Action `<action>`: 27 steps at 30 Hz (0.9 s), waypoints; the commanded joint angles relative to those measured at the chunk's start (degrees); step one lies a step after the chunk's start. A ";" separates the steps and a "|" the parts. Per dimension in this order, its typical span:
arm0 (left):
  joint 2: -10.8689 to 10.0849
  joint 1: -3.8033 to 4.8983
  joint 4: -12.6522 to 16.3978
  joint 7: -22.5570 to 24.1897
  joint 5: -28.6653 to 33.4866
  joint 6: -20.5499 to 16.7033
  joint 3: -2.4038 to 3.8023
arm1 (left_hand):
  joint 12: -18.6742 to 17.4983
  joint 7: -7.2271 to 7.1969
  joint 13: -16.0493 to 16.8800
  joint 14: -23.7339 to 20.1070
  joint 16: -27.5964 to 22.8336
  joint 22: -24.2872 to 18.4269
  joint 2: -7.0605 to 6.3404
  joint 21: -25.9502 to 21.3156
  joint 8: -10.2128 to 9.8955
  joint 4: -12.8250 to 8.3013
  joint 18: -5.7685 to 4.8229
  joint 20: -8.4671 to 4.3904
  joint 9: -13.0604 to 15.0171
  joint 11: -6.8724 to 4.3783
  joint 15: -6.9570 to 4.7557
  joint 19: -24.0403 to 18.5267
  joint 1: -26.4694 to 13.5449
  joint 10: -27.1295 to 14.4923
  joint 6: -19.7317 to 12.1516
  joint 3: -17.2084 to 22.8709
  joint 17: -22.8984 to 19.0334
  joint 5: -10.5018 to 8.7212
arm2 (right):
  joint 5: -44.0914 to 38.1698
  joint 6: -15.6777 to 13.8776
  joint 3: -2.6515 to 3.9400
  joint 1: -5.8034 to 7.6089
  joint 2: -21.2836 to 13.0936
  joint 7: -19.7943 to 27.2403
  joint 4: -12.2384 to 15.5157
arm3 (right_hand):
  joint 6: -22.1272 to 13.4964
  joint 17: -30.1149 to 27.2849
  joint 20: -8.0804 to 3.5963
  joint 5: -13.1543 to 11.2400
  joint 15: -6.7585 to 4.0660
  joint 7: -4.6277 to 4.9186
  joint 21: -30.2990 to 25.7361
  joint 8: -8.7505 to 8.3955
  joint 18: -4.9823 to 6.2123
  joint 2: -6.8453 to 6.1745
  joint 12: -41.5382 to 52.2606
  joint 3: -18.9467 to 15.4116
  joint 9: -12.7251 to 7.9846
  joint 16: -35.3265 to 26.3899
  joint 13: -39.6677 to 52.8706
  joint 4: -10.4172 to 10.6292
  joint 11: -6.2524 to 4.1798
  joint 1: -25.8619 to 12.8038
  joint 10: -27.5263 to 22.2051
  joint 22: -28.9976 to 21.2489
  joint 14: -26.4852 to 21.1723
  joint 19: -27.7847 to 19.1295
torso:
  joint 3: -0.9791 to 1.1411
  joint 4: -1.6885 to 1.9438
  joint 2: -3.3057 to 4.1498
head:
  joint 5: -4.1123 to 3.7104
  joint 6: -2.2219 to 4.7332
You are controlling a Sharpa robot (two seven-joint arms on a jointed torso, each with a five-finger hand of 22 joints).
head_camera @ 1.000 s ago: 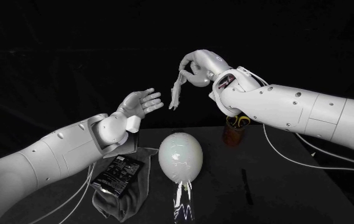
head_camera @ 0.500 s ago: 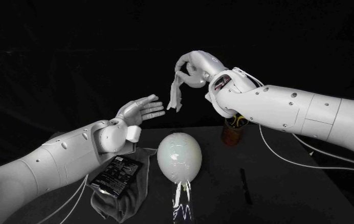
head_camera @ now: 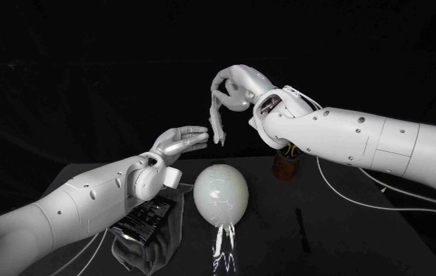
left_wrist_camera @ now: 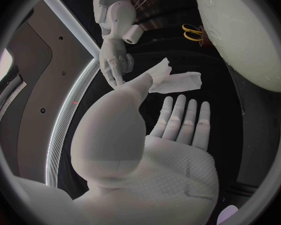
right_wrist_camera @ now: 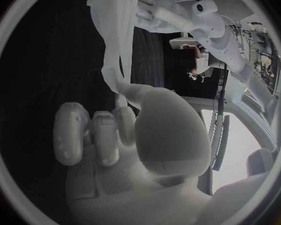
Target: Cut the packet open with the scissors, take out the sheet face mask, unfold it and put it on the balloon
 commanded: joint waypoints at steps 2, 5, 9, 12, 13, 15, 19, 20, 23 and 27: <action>0.34 -0.02 0.25 2.73 -3.92 -4.42 0.07 | -0.44 0.67 0.11 -0.69 -0.70 -0.05 1.00 -0.11 -0.64 -0.01 0.47 -0.04 -0.54 0.03 0.03 -0.60 1.59 -0.87 -0.48 -3.13 -0.36 -0.17 | -0.20 -0.30 0.05 0.00 0.09 -0.68 0.50 | 0.26 15.06 -0.06 0.13 -0.26 -0.02 0.00 2.26 -0.86 0.17 0.32 0.30 0.06 0.24 5.96 0.05 -0.06 0.24 1.08 11.66 6.03 0.74 | 0.01 0.02 0.10 | -0.09 -0.05; 0.50 -0.04 0.48 2.29 -5.13 -5.10 0.07 | 0.46 2.66 0.34 2.29 0.39 0.02 2.71 0.01 -0.82 0.10 1.24 0.04 -1.07 0.63 -0.06 -0.73 4.08 -0.08 0.14 -7.37 0.10 -0.12 | -0.19 -0.27 0.05 -0.01 0.00 -0.82 0.80 | 0.26 15.06 -0.07 0.13 -0.27 -0.02 -0.06 2.26 -0.85 0.17 0.35 0.32 0.05 0.24 5.99 0.03 -0.06 0.26 1.10 11.64 6.03 0.71 | -0.02 0.04 0.06 | -0.12 -0.18; 0.59 -0.05 0.95 2.01 -6.40 -5.46 0.07 | 1.54 4.21 0.45 3.82 0.95 0.06 3.33 0.05 0.18 0.50 1.75 0.11 -0.99 1.27 -0.70 -0.54 4.69 1.27 2.65 -9.25 0.31 -0.12 | -0.18 -0.18 0.05 -0.02 -0.03 -0.93 0.97 | 0.26 15.06 -0.07 0.13 -0.27 -0.02 -0.06 2.26 -0.85 0.17 0.35 0.32 0.05 0.24 5.99 0.03 -0.06 0.26 1.10 11.64 6.03 0.71 | -0.01 0.03 0.05 | -0.07 -0.23; 0.57 -0.05 1.39 1.96 -7.06 -5.58 0.07 | 2.56 4.07 0.55 4.16 0.98 0.10 3.75 0.13 1.01 1.12 1.83 0.19 -0.98 1.52 -0.93 -0.23 4.69 2.58 4.97 -10.91 0.27 -0.13 | -0.17 -0.06 0.04 -0.04 0.09 -1.01 1.02 | 0.26 15.06 -0.07 0.13 -0.27 -0.02 -0.06 2.26 -0.85 0.17 0.35 0.32 0.05 0.24 5.99 0.03 -0.06 0.26 1.10 11.64 6.03 0.71 | 0.02 0.00 0.05 | -0.04 -0.29; 0.55 -0.06 1.51 1.97 -7.22 -5.62 0.07 | 2.95 3.92 0.60 4.32 1.02 0.12 3.89 0.15 1.25 1.42 1.82 0.20 -1.00 1.62 -0.92 -0.10 4.54 3.14 5.73 -11.48 0.27 -0.12 | -0.16 -0.02 0.04 -0.06 0.17 -1.03 1.01 | 0.26 15.06 -0.07 0.13 -0.27 -0.02 -0.06 2.26 -0.85 0.17 0.35 0.32 0.05 0.24 5.99 0.03 -0.06 0.26 1.10 11.64 6.03 0.71 | 0.02 0.00 0.05 | -0.04 -0.32; 0.49 -0.06 1.70 2.03 -7.39 -5.84 0.07 | 3.34 3.75 0.61 4.46 1.04 0.13 4.06 0.17 1.41 1.94 1.75 0.22 -1.10 1.73 -0.93 -0.03 4.21 3.70 6.53 -12.32 0.26 -0.13 | -0.13 0.04 0.04 -0.10 0.32 -1.04 1.01 | 0.26 15.06 -0.07 0.13 -0.27 -0.02 -0.06 2.26 -0.85 0.17 0.35 0.32 0.05 0.24 5.99 0.03 -0.06 0.26 1.10 11.64 6.03 0.71 | 0.03 0.02 0.05 | -0.11 -0.30; 0.49 -0.06 1.77 2.13 -7.11 -6.68 0.08 | 3.72 3.51 0.55 4.85 1.20 0.25 4.60 0.37 1.44 2.62 1.61 0.23 -1.33 2.01 -0.92 1.03 4.13 4.18 7.47 -13.36 0.29 -0.13 | -0.08 0.13 0.03 -0.15 0.42 -1.06 1.32 | 0.29 15.06 -0.07 0.13 -0.28 -0.02 -0.04 2.26 -0.85 0.18 0.34 0.35 0.02 0.24 5.99 -0.01 -0.07 0.30 1.10 11.64 6.03 0.72 | 0.02 0.04 0.07 | -0.17 -0.27; 0.50 -0.06 1.77 2.14 -6.97 -6.96 0.08 | 3.93 3.48 0.58 5.20 1.38 0.36 5.11 0.53 1.49 2.72 1.60 0.24 -1.39 1.93 -1.00 1.85 4.41 4.51 7.83 -13.31 0.35 -0.13 | -0.07 0.15 0.03 -0.15 0.41 -1.07 1.40 | 0.29 15.06 -0.07 0.13 -0.28 -0.02 -0.04 2.26 -0.85 0.18 0.34 0.35 0.02 0.24 5.99 -0.01 -0.07 0.30 1.10 11.64 6.03 0.72 | 0.02 0.04 0.07 | -0.17 -0.27; 0.61 -0.06 1.73 2.06 -6.58 -7.71 0.08 | 5.62 2.58 1.06 7.95 2.93 1.18 9.25 1.98 2.31 2.96 1.79 0.21 -1.42 0.44 -2.21 8.01 6.66 7.50 10.83 -10.94 0.97 -0.01 | -0.06 0.16 0.02 -0.16 0.35 -1.13 1.55 | 0.29 15.06 -0.07 0.13 -0.28 -0.02 -0.04 2.26 -0.85 0.18 0.34 0.35 0.02 0.24 5.99 -0.01 -0.07 0.30 1.10 11.64 6.03 0.72 | -0.02 -0.01 0.01 | -0.21 -0.29; 0.76 -0.06 1.77 1.73 -6.46 -7.98 0.08 | 6.58 1.45 0.95 11.34 5.07 1.48 10.78 3.08 1.89 2.46 2.46 0.11 -2.52 -1.08 -3.75 10.46 9.74 10.62 14.75 -6.75 1.88 -0.09 | -0.06 0.17 0.02 -0.17 0.32 -1.27 1.48 | 0.29 15.06 -0.07 0.13 -0.28 -0.02 -0.04 2.26 -0.85 0.18 0.34 0.35 0.02 0.24 5.99 -0.01 -0.07 0.30 1.10 11.64 6.03 0.72 | 0.00 0.03 0.01 | -0.11 -0.33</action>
